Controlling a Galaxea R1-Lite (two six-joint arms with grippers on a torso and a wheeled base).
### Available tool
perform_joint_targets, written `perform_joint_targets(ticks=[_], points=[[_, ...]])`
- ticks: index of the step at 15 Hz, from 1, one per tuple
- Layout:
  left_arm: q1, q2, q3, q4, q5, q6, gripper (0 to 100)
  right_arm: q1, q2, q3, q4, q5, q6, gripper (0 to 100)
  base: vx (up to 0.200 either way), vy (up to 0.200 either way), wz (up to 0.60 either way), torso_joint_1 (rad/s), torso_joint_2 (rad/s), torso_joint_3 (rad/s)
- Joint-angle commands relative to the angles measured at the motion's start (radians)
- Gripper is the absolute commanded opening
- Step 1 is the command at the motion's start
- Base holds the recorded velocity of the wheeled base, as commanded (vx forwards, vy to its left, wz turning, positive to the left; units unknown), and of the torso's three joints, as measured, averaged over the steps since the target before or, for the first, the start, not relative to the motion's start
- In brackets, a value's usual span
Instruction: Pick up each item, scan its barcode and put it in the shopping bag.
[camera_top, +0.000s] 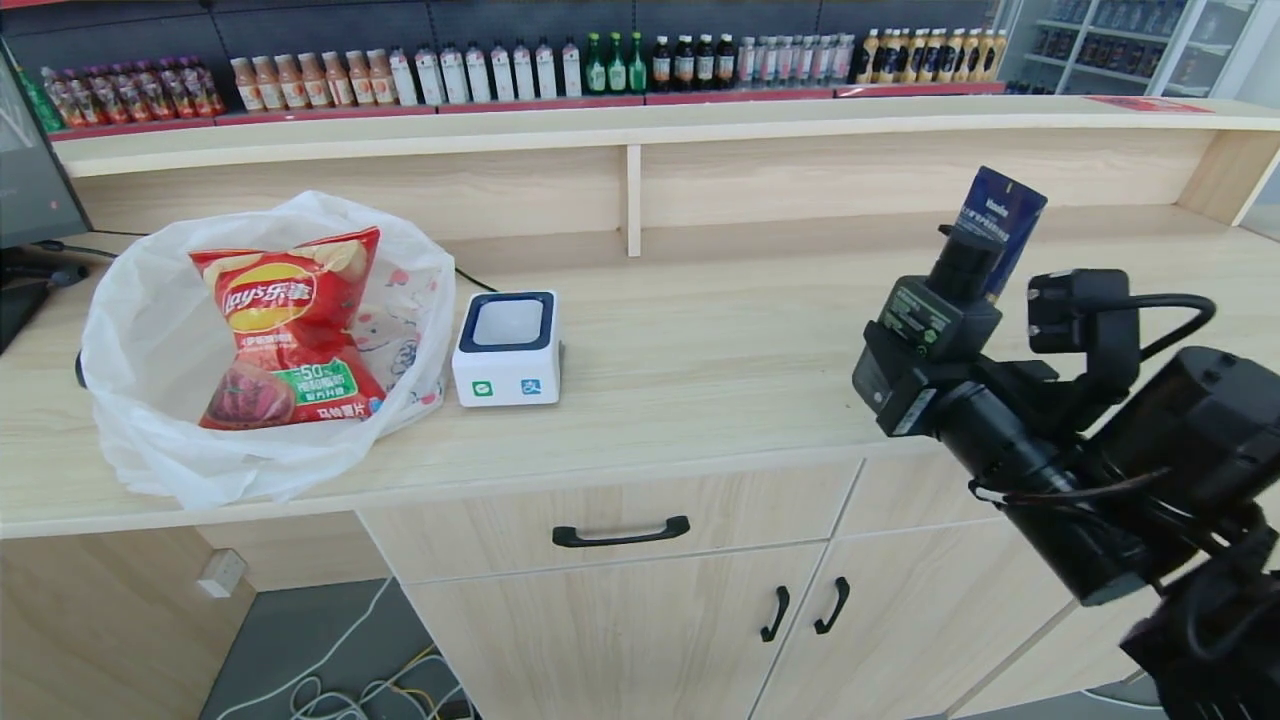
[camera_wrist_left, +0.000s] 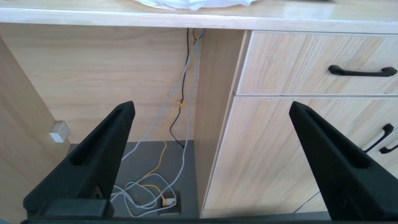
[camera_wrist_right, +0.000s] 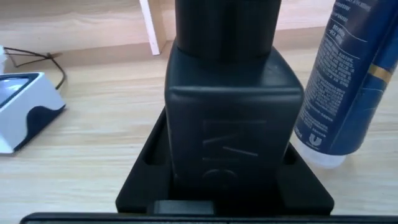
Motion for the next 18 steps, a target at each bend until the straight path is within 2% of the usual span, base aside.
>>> perform_joint_targets(ticks=[1,5,13,15,18], points=[[0.000,0.000,0.000,0.000,0.000,0.000,100,0.024,-0.149,0.089,0.003,0.014,0.000,0,0.000,0.000,0.00,0.000,0.00,0.000],[0.000,0.000,0.000,0.000,0.000,0.000,100,0.136,-0.312,0.261,0.011,0.033,0.018,0,0.000,0.000,0.00,0.000,0.00,0.000],[0.000,0.000,0.000,0.000,0.000,0.000,100,0.167,-0.344,0.267,0.014,0.052,0.020,0,0.000,0.000,0.00,0.000,0.00,0.000],[0.000,0.000,0.000,0.000,0.000,0.000,100,0.176,-0.341,0.282,0.014,0.087,0.041,0,0.000,0.000,0.00,0.000,0.00,0.000],[0.000,0.000,0.000,0.000,0.000,0.000,100,0.288,-0.302,0.305,0.011,0.103,0.152,0,0.000,0.000,0.00,0.000,0.00,0.000]])
